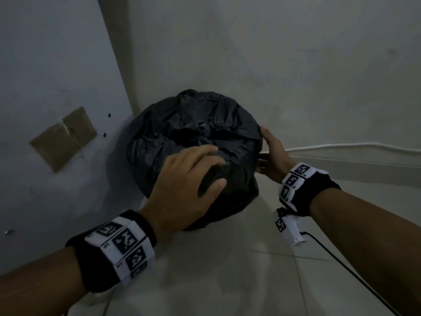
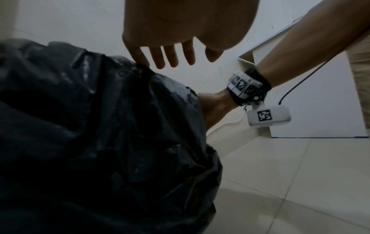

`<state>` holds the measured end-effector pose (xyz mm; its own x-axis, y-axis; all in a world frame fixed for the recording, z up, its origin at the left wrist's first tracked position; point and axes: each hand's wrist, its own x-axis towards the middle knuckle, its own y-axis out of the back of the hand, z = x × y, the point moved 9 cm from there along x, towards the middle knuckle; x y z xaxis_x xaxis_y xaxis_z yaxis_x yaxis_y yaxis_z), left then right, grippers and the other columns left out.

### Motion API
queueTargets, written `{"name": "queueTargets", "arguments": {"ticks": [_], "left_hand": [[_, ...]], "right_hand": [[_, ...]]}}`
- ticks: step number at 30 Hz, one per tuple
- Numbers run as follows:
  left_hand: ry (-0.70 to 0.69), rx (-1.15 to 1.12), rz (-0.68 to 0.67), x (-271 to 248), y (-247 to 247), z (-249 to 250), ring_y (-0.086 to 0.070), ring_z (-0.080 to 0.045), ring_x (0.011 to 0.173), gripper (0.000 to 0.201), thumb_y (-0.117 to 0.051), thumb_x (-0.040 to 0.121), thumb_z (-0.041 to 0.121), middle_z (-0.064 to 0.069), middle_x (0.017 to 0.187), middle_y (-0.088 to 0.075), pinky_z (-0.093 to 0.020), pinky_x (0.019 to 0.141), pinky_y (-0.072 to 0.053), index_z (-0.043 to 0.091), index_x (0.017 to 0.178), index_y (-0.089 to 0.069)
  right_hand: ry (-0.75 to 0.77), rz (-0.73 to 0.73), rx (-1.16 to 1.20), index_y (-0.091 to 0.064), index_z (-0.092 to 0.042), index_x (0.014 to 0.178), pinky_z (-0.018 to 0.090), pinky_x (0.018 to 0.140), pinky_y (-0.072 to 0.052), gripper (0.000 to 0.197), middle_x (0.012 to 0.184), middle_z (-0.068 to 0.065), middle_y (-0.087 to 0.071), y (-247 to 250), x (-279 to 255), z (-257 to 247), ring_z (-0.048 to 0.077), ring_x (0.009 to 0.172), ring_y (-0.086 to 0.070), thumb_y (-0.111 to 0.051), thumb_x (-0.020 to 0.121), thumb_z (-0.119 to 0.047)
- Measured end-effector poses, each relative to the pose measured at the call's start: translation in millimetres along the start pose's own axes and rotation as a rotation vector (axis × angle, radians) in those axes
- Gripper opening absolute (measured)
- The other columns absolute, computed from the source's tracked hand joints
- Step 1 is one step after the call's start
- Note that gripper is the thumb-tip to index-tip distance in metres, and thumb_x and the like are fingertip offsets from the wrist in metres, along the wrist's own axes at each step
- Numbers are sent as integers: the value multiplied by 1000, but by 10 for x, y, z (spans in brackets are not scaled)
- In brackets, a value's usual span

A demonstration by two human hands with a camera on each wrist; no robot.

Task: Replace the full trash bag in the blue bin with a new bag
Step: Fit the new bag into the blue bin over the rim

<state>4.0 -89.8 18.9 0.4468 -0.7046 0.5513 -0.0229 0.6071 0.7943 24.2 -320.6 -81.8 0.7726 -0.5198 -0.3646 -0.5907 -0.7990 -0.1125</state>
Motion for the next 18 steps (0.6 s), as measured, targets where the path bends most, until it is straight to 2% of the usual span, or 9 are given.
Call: {"name": "queueTargets", "arguments": {"ticks": [1,2,4,7,10,13,15,17,18], "left_hand": [[36,19,-57,5,-56,-76,-46,-13,122,44,-41,93,50,7,137,-49,-27,97,-27,25,127,-52],[84,34,-109,-8,-120,-171,-45,-13,122,51,-37,92,55,8,139,-47,-26,98,-24,28,134,-45],[177,87,-172,-64,-229,-375,-49,-15,114,60,-31,90,65,8,129,-55,-27,98,-24,30,137,-41],[158,199,-139,-127,-225,-498,-56,-18,92,59,-25,88,71,9,100,-66,-32,90,-30,28,110,-59],[90,235,-60,-134,-116,-556,-52,-19,78,56,-25,92,67,8,77,-59,-36,82,-35,24,85,-59],[90,238,-56,-120,-28,-723,-44,-18,74,57,-21,90,72,9,68,-50,-36,84,-31,24,71,-46],[105,261,-109,-105,-15,-876,-41,-17,73,62,-18,85,78,9,65,-46,-37,86,-30,24,67,-41],[114,301,-132,-99,22,-1008,-39,-16,73,64,-18,84,80,9,64,-44,-37,86,-31,23,65,-40],[114,322,-125,-99,55,-1050,-39,-16,73,65,-19,84,80,8,63,-44,-38,87,-31,22,64,-40]], "right_hand": [[-9,-21,17,-59,-33,110,36,76,-49,42,109,12,-61,-29,-21,-5,31,97,-59,-43,90,-66],[-21,-30,32,-60,-30,108,34,73,-48,44,100,10,-62,-37,-26,4,28,91,-58,-41,90,-66],[-44,-21,40,-57,-22,120,30,65,-45,62,95,8,-62,-11,-9,45,24,83,-58,-39,88,-71],[-80,-33,29,-63,-16,115,34,74,-47,72,110,7,-65,23,1,90,24,96,-60,-37,85,-76],[-96,-69,55,-62,-14,109,41,79,-52,70,116,10,-62,14,16,111,30,105,-60,-38,85,-75],[-91,-85,30,-59,-16,115,37,69,-56,68,114,9,-60,-18,22,159,29,101,-60,-41,85,-74],[-102,-91,-12,-62,-17,104,32,67,-50,62,98,6,-60,-46,8,194,24,85,-58,-46,83,-73],[-89,-82,-36,-63,-18,96,32,69,-45,52,88,3,-61,-45,24,163,21,80,-55,-54,83,-68],[-65,-68,-40,-64,-18,100,32,74,-47,48,95,2,-65,-23,52,125,22,85,-57,-58,84,-62]]}}
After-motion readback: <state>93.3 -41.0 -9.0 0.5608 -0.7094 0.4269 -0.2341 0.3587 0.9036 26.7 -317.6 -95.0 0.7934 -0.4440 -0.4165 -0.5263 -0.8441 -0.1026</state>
